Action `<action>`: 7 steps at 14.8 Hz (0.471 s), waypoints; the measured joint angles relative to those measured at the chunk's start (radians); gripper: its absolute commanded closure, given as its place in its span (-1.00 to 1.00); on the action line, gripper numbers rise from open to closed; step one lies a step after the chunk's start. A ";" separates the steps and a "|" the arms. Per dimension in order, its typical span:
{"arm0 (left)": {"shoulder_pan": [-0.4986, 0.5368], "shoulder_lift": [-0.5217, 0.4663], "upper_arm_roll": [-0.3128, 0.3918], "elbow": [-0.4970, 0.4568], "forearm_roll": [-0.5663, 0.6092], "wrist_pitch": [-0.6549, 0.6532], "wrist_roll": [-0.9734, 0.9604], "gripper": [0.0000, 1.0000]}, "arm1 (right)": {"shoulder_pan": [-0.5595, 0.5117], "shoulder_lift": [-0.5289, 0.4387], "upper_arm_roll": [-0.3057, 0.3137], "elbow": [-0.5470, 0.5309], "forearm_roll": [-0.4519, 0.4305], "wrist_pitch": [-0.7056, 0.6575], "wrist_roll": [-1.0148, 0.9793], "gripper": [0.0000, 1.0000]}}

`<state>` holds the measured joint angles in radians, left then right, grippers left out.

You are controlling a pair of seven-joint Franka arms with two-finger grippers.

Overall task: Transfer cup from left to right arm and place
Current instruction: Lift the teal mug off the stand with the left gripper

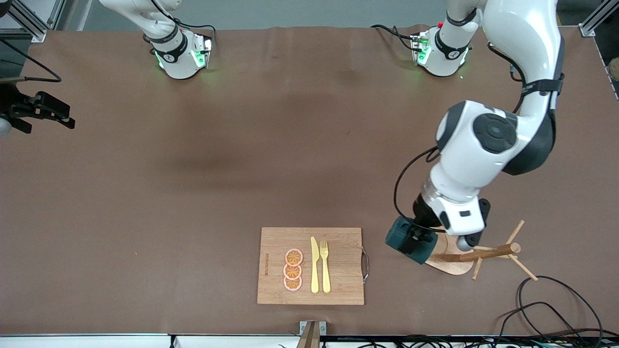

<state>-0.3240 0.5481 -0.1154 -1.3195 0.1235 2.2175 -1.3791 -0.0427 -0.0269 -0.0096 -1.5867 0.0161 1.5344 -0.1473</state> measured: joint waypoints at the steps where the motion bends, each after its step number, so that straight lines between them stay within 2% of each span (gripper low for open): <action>1: -0.023 0.000 0.000 0.000 0.056 0.000 -0.008 -0.15 | 0.000 0.000 0.000 0.000 0.000 0.000 0.000 -1.00; 7: -0.182 0.000 0.001 -0.004 0.347 -0.042 -0.133 -0.14 | -0.001 0.003 -0.002 -0.001 0.000 0.000 0.000 -1.00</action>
<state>-0.5061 0.5482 -0.1145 -1.3235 0.4706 2.1755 -1.5124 -0.0441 -0.0236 -0.0112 -1.5873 0.0161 1.5345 -0.1473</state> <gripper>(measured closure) 0.150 0.000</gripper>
